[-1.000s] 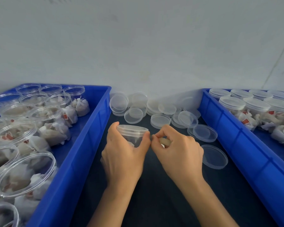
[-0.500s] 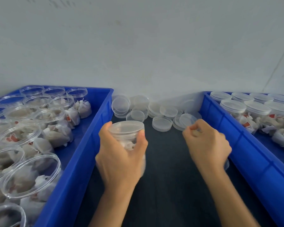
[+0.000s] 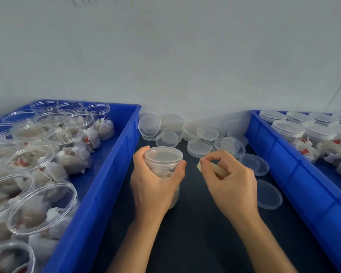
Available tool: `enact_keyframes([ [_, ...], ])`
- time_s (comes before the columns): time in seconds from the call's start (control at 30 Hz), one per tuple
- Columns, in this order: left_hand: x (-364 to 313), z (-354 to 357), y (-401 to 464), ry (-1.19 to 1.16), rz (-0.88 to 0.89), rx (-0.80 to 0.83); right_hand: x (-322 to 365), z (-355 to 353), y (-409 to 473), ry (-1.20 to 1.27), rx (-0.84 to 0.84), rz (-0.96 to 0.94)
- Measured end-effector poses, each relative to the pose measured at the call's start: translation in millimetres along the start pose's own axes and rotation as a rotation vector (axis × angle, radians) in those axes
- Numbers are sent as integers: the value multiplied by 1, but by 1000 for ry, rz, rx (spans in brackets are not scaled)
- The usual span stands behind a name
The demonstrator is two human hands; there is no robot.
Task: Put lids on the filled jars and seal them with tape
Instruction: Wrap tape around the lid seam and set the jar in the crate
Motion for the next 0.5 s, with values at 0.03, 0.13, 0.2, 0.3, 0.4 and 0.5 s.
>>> enact_keyframes([
  [0.03, 0, 0, 1, 10, 5, -5, 0, 1, -1, 18, 2, -16],
  [0.13, 2, -2, 3, 70, 34, -7, -1, 4, -4, 95, 31, -28],
  [0.2, 7, -3, 4, 83, 44, 20, -3, 5, -3, 171, 54, -8],
  [0.3, 17, -3, 4, 75, -5, 105, -3, 5, -4, 257, 101, -59],
  [0.4, 9, -3, -1, 114, -31, 88, -2, 4, -5, 301, 126, -104],
  [0.5, -20, -8, -11, 182, 367, -82, -3, 4, -4, 325, 122, -114],
])
Point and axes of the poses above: each hand's wrist, its own y-axis towards the middle knuckle, its own z-axis out of the palm, x = y × z, the point moved 3 cm from there along y, towards the middle knuckle, and after that the axes turned 13 degrees about -y, right-handed, at the moved point
